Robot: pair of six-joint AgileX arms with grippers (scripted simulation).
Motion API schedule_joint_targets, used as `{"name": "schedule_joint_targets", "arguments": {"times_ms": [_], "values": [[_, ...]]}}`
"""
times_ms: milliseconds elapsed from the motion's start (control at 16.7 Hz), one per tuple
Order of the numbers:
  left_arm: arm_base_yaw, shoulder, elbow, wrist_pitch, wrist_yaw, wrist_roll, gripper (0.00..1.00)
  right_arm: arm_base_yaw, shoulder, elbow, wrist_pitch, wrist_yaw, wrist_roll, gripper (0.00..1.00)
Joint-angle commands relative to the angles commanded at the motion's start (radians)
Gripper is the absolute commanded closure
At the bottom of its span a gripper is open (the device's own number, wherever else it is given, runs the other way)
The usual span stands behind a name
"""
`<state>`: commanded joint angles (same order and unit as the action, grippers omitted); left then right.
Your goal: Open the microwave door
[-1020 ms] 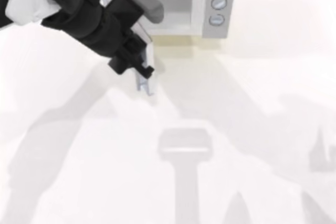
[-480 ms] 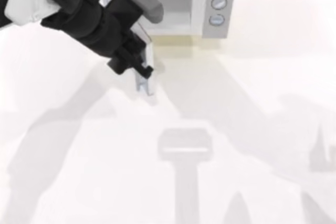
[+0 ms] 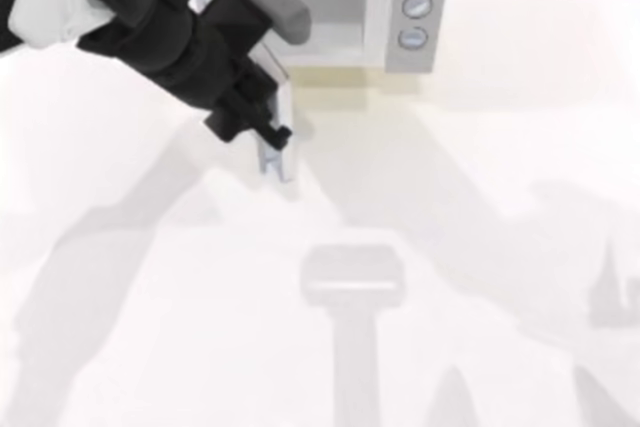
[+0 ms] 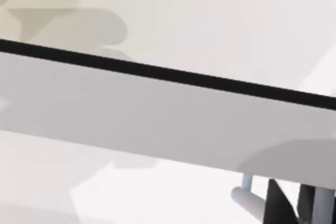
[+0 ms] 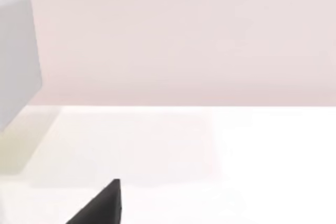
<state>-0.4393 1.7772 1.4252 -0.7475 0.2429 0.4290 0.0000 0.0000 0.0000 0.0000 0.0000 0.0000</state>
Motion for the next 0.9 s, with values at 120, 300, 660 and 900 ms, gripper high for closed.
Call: {"name": "schedule_joint_targets", "arguments": {"times_ms": [120,300,660,900], "values": [[0.012,-0.004,0.0,-0.008,0.013,0.032,1.0,0.0,0.0,0.0,0.0,0.0,0.0,0.0],[0.046,-0.014,-0.003,-0.031,0.05,0.116,1.0,0.0,0.0,0.0,0.0,0.0,0.0,0.0],[0.081,-0.022,-0.012,-0.059,0.089,0.201,1.0,0.0,0.0,0.0,0.0,0.0,0.0,0.0],[0.081,-0.022,-0.012,-0.059,0.089,0.201,1.0,0.0,0.0,0.0,0.0,0.0,0.0,0.0]]}}
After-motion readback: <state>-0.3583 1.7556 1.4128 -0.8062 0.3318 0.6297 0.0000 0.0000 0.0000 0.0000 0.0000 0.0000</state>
